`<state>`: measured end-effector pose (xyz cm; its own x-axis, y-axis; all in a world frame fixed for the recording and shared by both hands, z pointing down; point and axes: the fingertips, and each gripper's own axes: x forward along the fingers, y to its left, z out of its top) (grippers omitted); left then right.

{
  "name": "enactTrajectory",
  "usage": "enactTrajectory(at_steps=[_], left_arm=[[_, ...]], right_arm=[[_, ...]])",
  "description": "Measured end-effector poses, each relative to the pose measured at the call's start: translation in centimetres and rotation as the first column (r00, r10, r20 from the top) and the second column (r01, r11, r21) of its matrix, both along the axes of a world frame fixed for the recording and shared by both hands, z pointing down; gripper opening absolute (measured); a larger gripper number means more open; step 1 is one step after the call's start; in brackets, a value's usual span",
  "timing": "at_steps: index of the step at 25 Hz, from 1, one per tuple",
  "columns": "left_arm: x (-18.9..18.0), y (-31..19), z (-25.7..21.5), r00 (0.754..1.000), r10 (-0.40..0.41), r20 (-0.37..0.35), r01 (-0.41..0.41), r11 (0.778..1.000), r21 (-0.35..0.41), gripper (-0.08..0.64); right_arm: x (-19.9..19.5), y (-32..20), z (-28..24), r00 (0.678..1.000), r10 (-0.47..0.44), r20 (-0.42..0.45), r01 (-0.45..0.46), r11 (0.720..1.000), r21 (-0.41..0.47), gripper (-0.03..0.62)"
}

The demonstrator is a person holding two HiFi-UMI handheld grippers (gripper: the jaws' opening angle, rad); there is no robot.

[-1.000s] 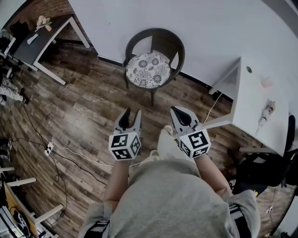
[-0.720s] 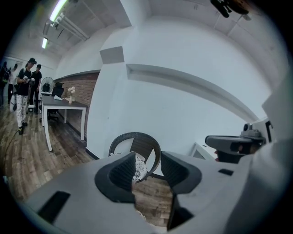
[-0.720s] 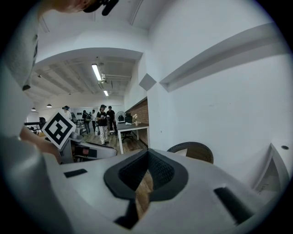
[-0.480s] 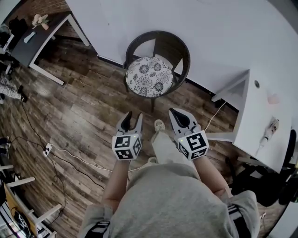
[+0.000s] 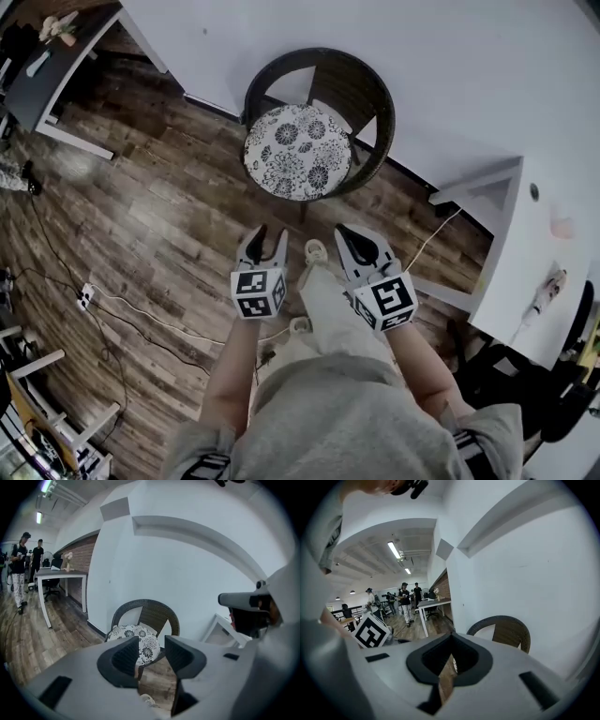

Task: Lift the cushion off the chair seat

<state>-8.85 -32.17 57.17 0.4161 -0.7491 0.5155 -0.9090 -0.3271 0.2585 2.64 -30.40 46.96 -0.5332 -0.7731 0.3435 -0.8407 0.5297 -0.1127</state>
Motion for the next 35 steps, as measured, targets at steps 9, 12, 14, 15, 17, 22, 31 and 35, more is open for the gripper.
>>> enactTrajectory(at_steps=[9,12,14,15,17,22,31,35], left_arm=[[0.5,-5.9,8.7,0.999,-0.027,0.035,0.03,0.995,-0.098,0.164],[0.7,-7.2,11.5,0.998,-0.041,0.039,0.046,0.989,-0.137,0.164],[0.9,-7.9,13.5,0.998,-0.046,0.045,0.052,0.985,-0.162,0.164],[1.0,-8.3,14.5,0.998,-0.046,0.049,0.054,0.983,-0.174,0.164],[1.3,-9.1,16.5,0.997,-0.046,0.055,0.056,0.979,-0.195,0.164],[2.1,-10.9,21.0,0.996,-0.047,0.076,0.064,0.969,-0.24,0.164],[3.0,-13.1,29.3,0.987,-0.018,0.158,0.068,0.947,-0.315,0.166],[2.7,-13.7,33.2,0.974,0.012,0.228,0.064,0.944,-0.323,0.17]], right_arm=[[0.4,-5.7,6.0,1.0,-0.01,0.0,0.01,0.998,-0.065,-0.005],[0.5,-7.0,8.0,1.0,-0.018,0.003,0.018,0.996,-0.091,-0.005],[0.6,-7.8,9.3,1.0,-0.021,0.005,0.022,0.994,-0.108,-0.005],[0.6,-8.2,10.0,1.0,-0.021,0.006,0.022,0.993,-0.116,-0.005],[0.8,-9.0,11.4,1.0,-0.02,0.01,0.021,0.991,-0.132,-0.005],[1.3,-10.2,14.9,1.0,-0.027,0.013,0.029,0.983,-0.181,-0.005],[2.6,-12.0,20.0,0.999,-0.031,0.021,0.035,0.966,-0.255,-0.005],[3.2,-12.3,22.4,1.0,-0.016,0.024,0.022,0.957,-0.289,-0.005]])
